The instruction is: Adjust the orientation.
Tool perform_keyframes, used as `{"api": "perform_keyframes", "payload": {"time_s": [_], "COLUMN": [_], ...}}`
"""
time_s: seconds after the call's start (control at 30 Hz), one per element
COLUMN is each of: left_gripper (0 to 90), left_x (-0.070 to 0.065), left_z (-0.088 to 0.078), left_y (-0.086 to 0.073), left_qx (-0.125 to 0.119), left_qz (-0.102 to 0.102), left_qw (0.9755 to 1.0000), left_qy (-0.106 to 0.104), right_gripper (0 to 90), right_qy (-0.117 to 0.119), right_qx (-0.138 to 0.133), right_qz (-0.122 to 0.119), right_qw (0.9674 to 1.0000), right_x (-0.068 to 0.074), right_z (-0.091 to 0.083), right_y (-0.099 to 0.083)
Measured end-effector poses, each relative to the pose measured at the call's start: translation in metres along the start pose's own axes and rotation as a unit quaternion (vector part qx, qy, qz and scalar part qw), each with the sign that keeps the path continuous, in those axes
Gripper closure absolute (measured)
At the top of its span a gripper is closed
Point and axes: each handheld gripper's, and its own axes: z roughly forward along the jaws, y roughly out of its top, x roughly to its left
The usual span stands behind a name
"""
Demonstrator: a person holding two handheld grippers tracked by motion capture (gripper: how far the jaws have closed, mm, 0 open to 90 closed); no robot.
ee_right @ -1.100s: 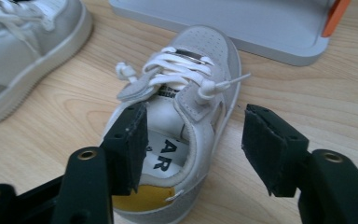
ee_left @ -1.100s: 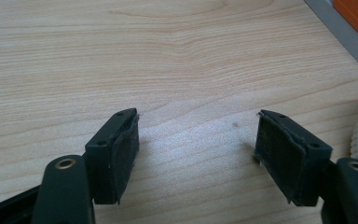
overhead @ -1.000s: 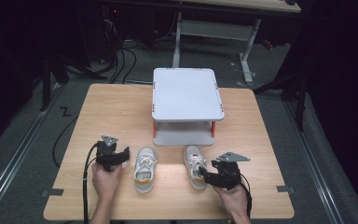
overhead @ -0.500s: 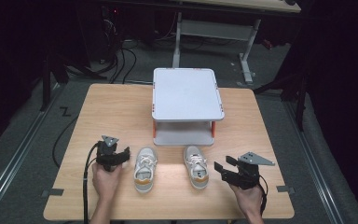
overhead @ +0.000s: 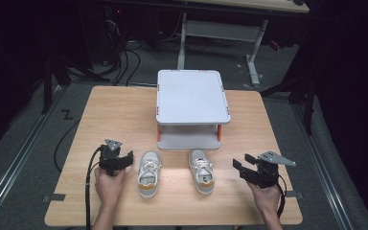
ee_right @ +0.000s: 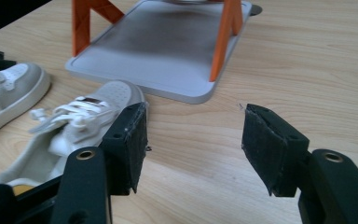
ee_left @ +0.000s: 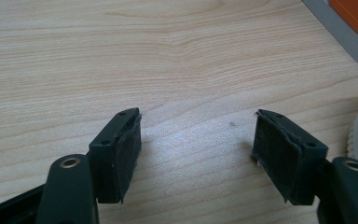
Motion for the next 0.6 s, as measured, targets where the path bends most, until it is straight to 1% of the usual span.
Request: {"api": "perform_keyframes", "payload": {"time_s": [0.03, 0.07, 0.1, 0.23, 0.33, 0.37, 0.43, 0.5, 0.53, 0.57, 0.6], "left_gripper": [32.6, 32.6, 32.7, 32.6, 32.6, 32.6, 32.6, 32.6, 32.6, 32.6, 32.6], "left_x": [0.000, 0.000, 0.000, 0.000, 0.000, 0.000, 0.000, 0.000, 0.000, 0.001, 0.001], "left_z": [0.000, 0.000, 0.000, 0.000, 0.000, 0.000, 0.000, 0.000, 0.000, 0.000, 0.000], "left_y": [0.000, 0.000, 0.000, 0.000, 0.000, 0.000, 0.000, 0.000, 0.000, 0.000, 0.000], "left_qx": [0.000, 0.000, 0.000, 0.000, 0.000, 0.000, 0.000, 0.000, 0.000, 0.000, 0.000], "left_qz": [0.000, 0.000, 0.000, 0.000, 0.000, 0.000, 0.000, 0.000, 0.000, 0.001, 0.001], "left_qw": [1.0000, 1.0000, 1.0000, 1.0000, 1.0000, 1.0000, 1.0000, 1.0000, 1.0000, 1.0000, 1.0000], "left_qy": [0.000, 0.000, 0.000, 0.000, 0.000, 0.000, 0.000, -0.001, -0.001, -0.006, -0.007], "right_gripper": [40.5, 40.5, 40.6, 40.6, 40.7, 40.7, 40.7, 40.7, 40.7, 40.6, 40.6], "right_qy": [-0.006, -0.006, -0.012, -0.026, -0.038, -0.038, -0.047, -0.055, -0.055, -0.068, -0.072], "right_qx": [0.000, 0.000, 0.002, 0.012, 0.019, 0.019, 0.027, 0.036, 0.036, 0.046, 0.052], "right_qz": [0.001, 0.001, 0.005, 0.012, 0.013, 0.013, 0.019, 0.020, 0.020, 0.015, 0.012], "right_qw": [1.0000, 1.0000, 0.9999, 0.9995, 0.9990, 0.9990, 0.9983, 0.9976, 0.9976, 0.9965, 0.9960], "right_x": [-0.005, -0.005, -0.009, -0.016, -0.021, -0.021, -0.029, -0.033, -0.033, -0.037, -0.038], "right_z": [0.002, 0.002, 0.005, 0.011, 0.016, 0.016, 0.021, 0.024, 0.024, 0.028, 0.030], "right_y": [-0.001, -0.001, -0.004, -0.011, -0.018, -0.018, -0.024, -0.027, -0.027, -0.030, -0.032]}}
